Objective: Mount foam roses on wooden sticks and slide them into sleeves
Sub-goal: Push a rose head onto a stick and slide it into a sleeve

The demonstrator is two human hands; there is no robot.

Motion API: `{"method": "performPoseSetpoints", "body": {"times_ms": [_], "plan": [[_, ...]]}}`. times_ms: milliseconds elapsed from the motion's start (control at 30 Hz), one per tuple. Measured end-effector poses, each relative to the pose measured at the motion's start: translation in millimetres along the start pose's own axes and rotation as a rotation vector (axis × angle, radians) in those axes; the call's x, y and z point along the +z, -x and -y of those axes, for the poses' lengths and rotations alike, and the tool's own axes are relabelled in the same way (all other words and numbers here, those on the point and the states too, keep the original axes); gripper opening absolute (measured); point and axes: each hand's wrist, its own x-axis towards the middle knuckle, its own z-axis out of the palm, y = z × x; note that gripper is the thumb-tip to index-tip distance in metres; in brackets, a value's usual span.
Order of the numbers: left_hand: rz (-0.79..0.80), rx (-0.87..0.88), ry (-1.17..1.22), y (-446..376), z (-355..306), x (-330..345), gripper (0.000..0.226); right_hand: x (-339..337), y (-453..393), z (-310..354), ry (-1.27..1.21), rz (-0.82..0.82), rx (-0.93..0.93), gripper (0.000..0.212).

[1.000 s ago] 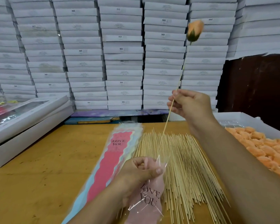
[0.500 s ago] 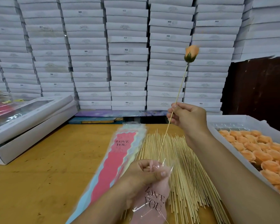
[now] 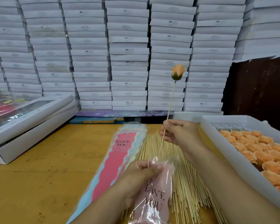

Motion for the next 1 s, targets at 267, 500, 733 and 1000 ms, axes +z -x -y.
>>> {"method": "performPoseSetpoints", "body": {"times_ms": [267,500,733,1000], "plan": [[0.038,0.011,0.069,-2,0,-1,0.019,-11,7,-14,0.297,0.279,0.099,0.014],[0.062,0.001,0.090,-1,3,0,0.034,-16,6,-11,0.335,0.329,0.123,0.021],[0.087,-0.019,0.072,-1,4,0,0.016,-13,-5,6,0.196,0.166,-0.102,0.034],[0.076,-0.027,0.122,3,-2,2,0.048,-28,7,-12,0.349,0.294,-0.093,0.020]]}}
